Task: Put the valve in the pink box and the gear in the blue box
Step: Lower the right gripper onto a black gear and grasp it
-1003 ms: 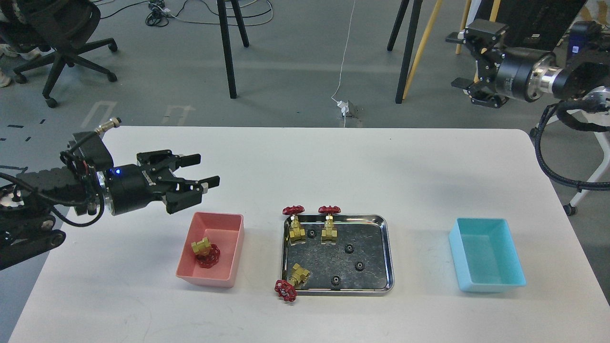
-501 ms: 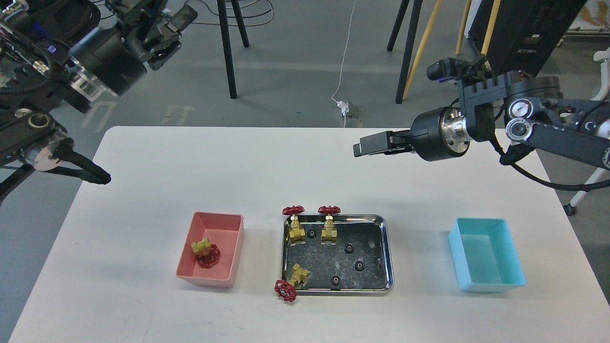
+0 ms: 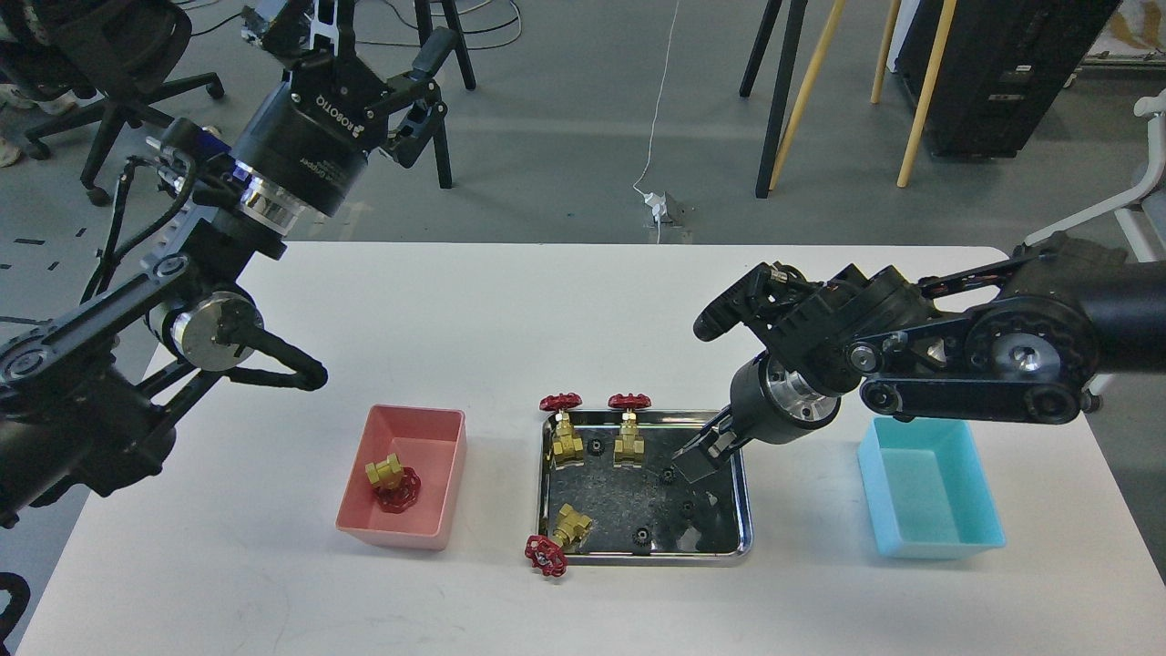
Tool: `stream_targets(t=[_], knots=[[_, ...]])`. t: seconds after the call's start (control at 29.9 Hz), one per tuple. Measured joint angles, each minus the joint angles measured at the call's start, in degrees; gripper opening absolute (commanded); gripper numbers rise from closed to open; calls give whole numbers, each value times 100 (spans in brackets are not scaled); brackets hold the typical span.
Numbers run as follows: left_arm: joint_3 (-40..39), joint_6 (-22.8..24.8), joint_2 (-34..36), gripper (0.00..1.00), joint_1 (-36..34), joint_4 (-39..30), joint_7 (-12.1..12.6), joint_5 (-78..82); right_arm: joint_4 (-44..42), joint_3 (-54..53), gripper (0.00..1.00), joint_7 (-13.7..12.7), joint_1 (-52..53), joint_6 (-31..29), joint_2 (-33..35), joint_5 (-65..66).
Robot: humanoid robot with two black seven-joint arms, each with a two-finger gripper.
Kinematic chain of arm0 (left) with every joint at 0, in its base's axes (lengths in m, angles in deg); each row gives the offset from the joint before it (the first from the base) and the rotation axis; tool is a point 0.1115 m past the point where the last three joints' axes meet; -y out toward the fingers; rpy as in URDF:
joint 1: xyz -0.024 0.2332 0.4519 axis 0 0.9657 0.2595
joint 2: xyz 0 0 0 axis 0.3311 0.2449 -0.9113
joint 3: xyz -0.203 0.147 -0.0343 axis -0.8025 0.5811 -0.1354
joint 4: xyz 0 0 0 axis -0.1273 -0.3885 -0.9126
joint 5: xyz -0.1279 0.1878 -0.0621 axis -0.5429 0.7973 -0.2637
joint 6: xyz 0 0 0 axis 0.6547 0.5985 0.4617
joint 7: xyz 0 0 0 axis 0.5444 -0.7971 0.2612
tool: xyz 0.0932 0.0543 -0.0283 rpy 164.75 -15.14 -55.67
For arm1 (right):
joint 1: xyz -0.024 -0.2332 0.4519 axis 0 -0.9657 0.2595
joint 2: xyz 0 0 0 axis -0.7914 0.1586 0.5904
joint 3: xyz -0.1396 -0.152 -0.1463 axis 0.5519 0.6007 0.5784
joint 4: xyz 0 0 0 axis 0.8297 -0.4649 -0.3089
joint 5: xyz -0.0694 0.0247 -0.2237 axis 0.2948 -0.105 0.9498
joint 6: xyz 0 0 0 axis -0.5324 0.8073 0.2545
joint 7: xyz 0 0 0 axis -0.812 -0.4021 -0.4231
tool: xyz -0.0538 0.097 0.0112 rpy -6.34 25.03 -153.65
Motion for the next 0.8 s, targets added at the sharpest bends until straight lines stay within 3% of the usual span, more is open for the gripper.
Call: stream_targets(t=[0.8], knots=[[-16, 4, -186, 85, 289, 3, -2, 7, -978, 432, 63, -167, -684, -2, -1139, 33]])
